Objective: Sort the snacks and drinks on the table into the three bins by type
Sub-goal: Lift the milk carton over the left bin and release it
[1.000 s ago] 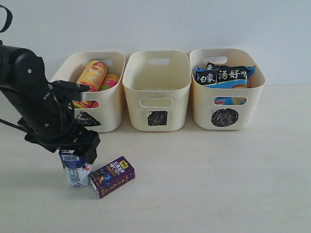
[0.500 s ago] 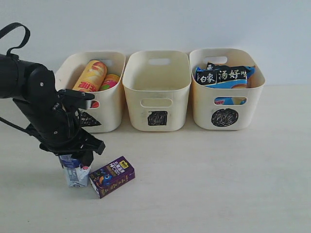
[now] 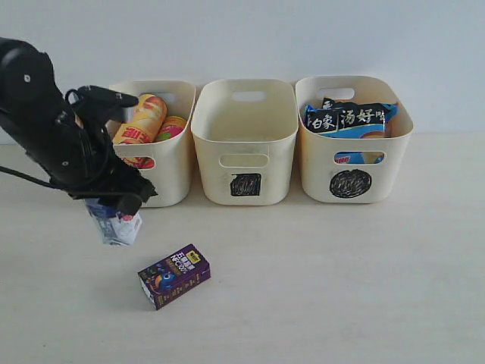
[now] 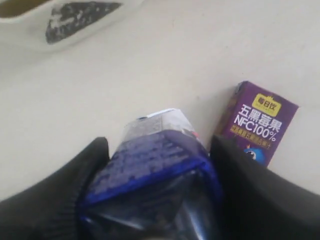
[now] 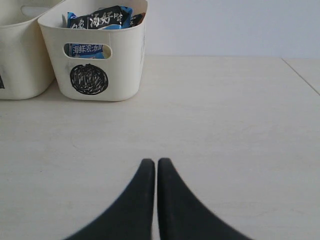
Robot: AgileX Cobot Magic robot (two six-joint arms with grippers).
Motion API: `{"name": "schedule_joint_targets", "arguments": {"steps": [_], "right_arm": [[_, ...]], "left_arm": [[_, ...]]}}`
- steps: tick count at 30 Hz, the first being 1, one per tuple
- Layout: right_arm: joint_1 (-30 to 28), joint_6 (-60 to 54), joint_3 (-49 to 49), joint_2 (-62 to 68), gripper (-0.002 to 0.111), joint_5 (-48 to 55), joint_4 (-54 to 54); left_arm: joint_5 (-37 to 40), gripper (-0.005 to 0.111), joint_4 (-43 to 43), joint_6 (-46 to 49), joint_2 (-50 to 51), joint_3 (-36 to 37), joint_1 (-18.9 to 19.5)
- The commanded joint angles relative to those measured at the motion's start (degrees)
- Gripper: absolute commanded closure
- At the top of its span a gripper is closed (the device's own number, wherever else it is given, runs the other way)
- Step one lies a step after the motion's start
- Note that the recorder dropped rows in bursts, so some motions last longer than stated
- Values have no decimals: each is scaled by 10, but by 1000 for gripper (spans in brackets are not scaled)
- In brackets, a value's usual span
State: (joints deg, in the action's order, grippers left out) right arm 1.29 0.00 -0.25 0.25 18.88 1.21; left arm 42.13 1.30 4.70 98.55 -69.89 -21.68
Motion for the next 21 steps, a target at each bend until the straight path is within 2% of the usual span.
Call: {"name": "schedule_joint_targets", "arguments": {"steps": [1,6,14,21], "right_arm": [[-2,0,3,-2,108,-4,6],[-2,0,3,-2,108,-4,6],[-2,0,3,-2,108,-4,6],[-2,0,3,-2,108,-4,6]], "left_arm": [[-31,102,-6,19,-44,-11,-2],[-104,102,-34,58,-62,-11,-2],[-278,102,-110,126,-62,-11,-4],[-445,102,-113,133,-48,-11,-45]]}}
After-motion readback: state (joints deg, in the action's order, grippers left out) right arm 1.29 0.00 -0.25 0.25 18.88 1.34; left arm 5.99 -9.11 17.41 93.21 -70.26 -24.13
